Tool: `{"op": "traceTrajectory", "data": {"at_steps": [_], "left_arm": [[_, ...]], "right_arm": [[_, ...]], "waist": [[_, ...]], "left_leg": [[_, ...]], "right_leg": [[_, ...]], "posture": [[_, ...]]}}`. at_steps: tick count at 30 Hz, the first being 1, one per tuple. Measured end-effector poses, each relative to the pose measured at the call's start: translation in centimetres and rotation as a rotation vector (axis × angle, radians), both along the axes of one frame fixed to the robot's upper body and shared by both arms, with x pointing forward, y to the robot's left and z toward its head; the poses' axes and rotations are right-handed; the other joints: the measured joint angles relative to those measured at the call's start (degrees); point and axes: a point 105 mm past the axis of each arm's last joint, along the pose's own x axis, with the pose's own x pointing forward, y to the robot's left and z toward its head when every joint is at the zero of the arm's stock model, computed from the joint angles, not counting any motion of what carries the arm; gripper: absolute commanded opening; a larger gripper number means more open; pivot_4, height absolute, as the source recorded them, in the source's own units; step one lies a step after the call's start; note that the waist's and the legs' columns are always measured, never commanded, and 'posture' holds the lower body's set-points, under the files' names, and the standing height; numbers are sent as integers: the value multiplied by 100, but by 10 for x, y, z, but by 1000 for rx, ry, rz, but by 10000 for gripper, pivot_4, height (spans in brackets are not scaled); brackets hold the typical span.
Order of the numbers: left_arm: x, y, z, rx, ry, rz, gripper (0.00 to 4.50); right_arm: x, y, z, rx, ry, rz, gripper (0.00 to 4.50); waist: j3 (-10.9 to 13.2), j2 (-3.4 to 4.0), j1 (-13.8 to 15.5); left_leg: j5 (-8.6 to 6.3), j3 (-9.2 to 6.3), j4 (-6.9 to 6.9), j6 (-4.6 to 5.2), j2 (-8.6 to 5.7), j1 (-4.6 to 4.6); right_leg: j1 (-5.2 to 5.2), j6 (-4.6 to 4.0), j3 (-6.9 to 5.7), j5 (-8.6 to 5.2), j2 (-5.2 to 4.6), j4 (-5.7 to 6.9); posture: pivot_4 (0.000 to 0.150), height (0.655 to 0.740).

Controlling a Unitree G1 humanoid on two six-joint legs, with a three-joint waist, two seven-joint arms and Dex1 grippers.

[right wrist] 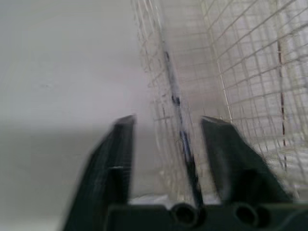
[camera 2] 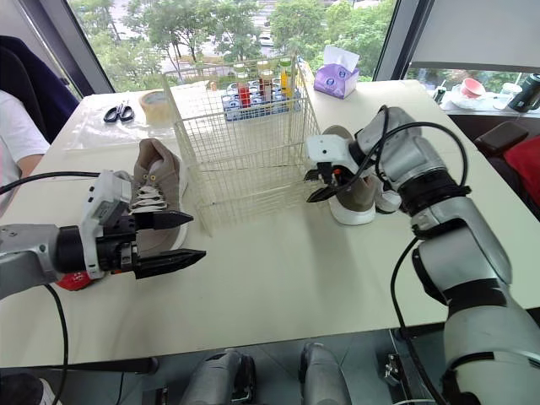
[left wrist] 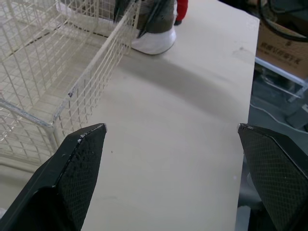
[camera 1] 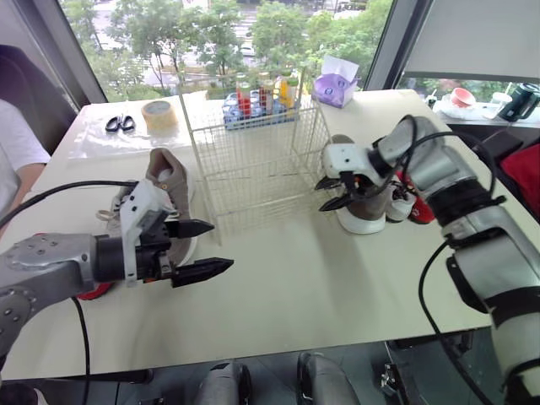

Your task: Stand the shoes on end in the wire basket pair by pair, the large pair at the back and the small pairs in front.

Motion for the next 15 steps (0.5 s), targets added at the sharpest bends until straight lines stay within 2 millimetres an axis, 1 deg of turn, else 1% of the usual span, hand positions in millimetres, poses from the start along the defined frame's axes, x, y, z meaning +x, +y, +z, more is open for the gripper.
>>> {"op": "traceTrajectory", "data": {"at_steps": [1,2,7,10,12,15], "left_arm": [[0,1,-2,5,6,10,45000],[1,2,-4,8,9,19,45000],[-1,2,-7,11,0,30,45000],[1,3,-8,7,-9,48,45000],[2,3,-8,8,-15,54,45000],[2,4,-9,10,-17,59,45000]], "right_arm": [[1,0,0,-2,-2,1,1258],[0,0,-1,-15,2,20,520],[3,5,0,0,10,12,520],[2,8,5,36,30,-16,520],[-6,11,10,68,45,-17,520],[-21,17,11,96,63,-13,520]], "waist": [[1,1,-2],[1,1,-6],[0,1,-19],[3,6,-10],[4,6,4],[4,6,-2]], "left_leg": [[0,0,0,0,0,-1],[0,-2,-1,0,0,-1],[6,-3,0,-10,1,2],[8,-5,-1,-13,3,0],[8,-9,-4,-13,8,-2],[7,-7,-8,-13,6,-3]], "right_leg": [[-1,0,0,0,0,-1],[0,0,0,0,0,-1],[1,-1,0,1,1,3],[-3,-1,0,1,2,6],[-4,0,-3,1,2,7],[-7,1,-4,2,1,4]], "posture": [[1500,7400],[1500,7400],[1500,7400],[1500,7400],[1500,7400],[1500,7400]]}}
